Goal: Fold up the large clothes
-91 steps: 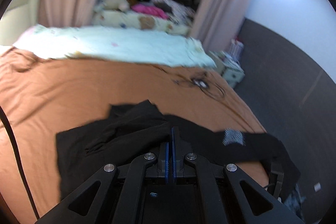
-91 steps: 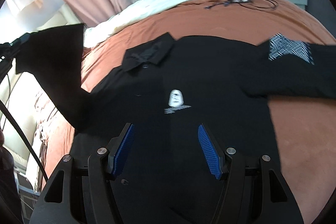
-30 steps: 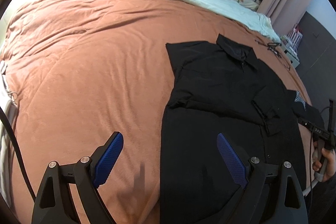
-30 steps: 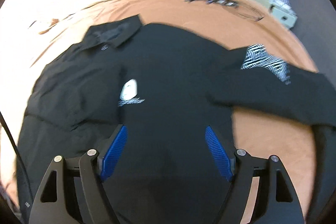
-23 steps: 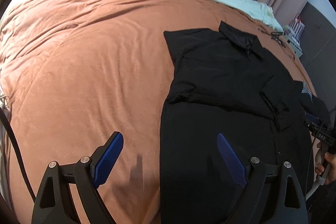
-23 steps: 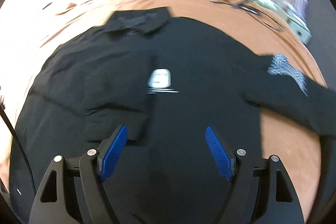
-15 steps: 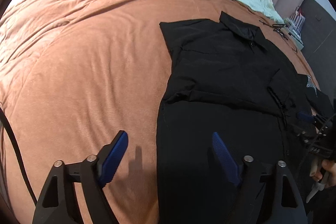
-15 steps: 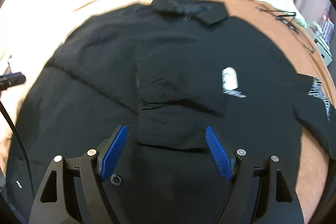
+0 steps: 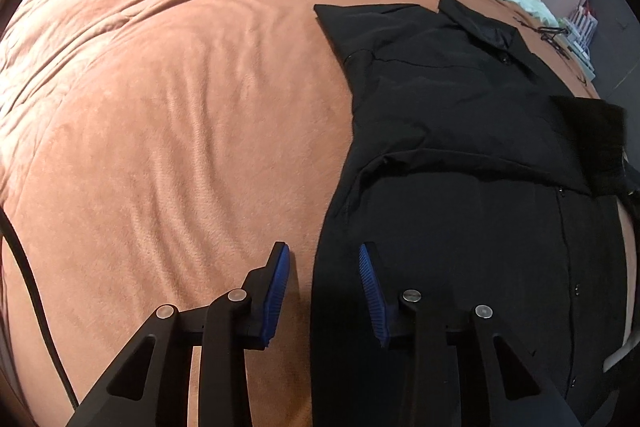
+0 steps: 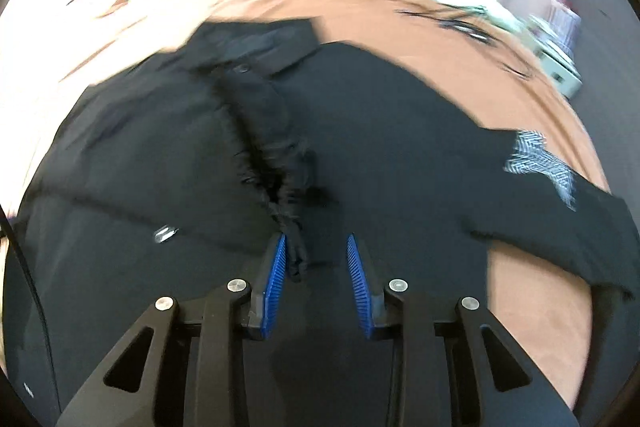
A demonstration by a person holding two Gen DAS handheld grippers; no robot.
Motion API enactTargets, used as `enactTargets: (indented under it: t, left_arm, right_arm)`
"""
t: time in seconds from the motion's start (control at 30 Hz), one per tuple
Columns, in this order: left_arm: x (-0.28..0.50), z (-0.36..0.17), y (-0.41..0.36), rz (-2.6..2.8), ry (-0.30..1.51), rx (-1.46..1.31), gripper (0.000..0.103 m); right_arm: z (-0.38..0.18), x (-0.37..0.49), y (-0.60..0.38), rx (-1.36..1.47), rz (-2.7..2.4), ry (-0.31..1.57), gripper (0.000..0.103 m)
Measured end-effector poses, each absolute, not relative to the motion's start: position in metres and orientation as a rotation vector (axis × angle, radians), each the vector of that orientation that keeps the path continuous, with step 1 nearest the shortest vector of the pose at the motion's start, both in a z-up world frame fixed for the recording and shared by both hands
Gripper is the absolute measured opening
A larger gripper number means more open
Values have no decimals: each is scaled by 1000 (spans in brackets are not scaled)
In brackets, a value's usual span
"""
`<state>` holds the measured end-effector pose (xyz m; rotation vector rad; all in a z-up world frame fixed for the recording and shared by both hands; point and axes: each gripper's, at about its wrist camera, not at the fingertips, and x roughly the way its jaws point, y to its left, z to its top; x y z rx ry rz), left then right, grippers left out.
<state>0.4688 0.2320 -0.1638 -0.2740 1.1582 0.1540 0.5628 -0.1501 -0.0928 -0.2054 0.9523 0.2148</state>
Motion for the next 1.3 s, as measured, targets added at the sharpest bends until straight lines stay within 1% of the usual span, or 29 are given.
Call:
enactTargets:
  t: [0.23, 0.4, 0.57, 0.6, 0.63, 0.67, 0.7, 0.8, 0.83, 0.87, 0.9, 0.97, 1.0, 1.17, 1.3]
  left_arm:
    - [475, -151, 232, 163, 1133, -282, 39]
    - [492, -153, 223, 151, 1136, -242, 39]
    - [509, -162, 218, 150, 1141, -198, 39]
    - [511, -163, 219, 155, 1136, -191, 39]
    - [513, -165, 220, 164, 1132, -186, 38]
    - [514, -166, 221, 174, 1129, -184, 31]
    - [515, -167, 224, 181, 1129, -193, 29]
    - [514, -171, 231, 171, 1124, -245, 28]
    - [513, -170, 231, 171, 1119, -239, 28]
    - [512, -170, 230, 173, 1114, -229, 28]
    - [510, -169, 230, 177, 1109, -224, 28]
    - [508, -168, 233, 188, 1108, -232, 27]
    - [507, -168, 236, 193, 1109, -253, 27]
    - [503, -167, 252, 217, 1104, -378, 27]
    - [495, -157, 250, 252, 1112, -368, 27]
  right_arm:
    - [-107, 574, -211, 0, 210, 1037, 29]
    - [-131, 579, -238, 176, 270, 1125, 29]
    - [-146, 606, -253, 347, 335, 1122, 30]
    - [-146, 608, -256, 372, 346, 1120, 39]
    - [-147, 612, -258, 407, 363, 1115, 51]
    - [-148, 617, -259, 443, 376, 1107, 56]
    - [-150, 620, -260, 460, 378, 1102, 59]
    - [-158, 630, -260, 492, 364, 1092, 59]
    - [-161, 633, -260, 493, 352, 1090, 55]
    - [-163, 636, -259, 475, 331, 1091, 47]
    - [-165, 638, -257, 457, 318, 1101, 27]
    - [-165, 638, -249, 432, 307, 1105, 20]
    - [-166, 638, -245, 413, 315, 1112, 12]
    - [-163, 637, -237, 363, 341, 1117, 10]
    - [-157, 643, -235, 386, 325, 1143, 11]
